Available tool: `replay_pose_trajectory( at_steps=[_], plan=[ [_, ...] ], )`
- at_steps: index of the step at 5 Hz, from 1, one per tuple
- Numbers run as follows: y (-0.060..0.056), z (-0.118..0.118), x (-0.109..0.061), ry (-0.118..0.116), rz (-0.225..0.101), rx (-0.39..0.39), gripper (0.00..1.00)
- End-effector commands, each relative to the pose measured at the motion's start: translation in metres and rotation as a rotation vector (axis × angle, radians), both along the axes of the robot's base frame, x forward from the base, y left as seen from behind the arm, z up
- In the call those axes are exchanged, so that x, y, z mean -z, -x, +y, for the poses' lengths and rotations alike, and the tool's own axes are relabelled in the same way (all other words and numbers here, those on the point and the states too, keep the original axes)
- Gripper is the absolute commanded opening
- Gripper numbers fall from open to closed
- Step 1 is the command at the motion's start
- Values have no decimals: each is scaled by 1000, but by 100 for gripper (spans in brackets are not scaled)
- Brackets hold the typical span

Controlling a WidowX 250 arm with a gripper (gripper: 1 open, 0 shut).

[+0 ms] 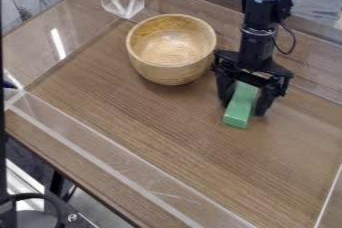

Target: Put the green block in the brown bowl

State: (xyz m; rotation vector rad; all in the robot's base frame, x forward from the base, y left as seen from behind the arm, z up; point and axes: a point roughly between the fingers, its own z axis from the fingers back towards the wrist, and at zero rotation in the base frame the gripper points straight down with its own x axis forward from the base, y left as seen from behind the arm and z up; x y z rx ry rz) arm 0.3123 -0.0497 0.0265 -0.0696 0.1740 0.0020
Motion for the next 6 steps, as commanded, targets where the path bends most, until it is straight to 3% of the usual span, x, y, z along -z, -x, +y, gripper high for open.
replay_pose_trajectory(
  at_steps=[1, 2, 3, 4, 6],
  plan=[
    [-16, -1, -32, 17, -108, -1, 100],
    [-17, -1, -33, 20, -110, 0, 100],
    [-17, -1, -32, 21, -112, -1, 0],
    [-17, 0, -45, 33, -134, 9, 0],
    [-25, 18, -114, 56, -263, -13, 0]
  ],
)
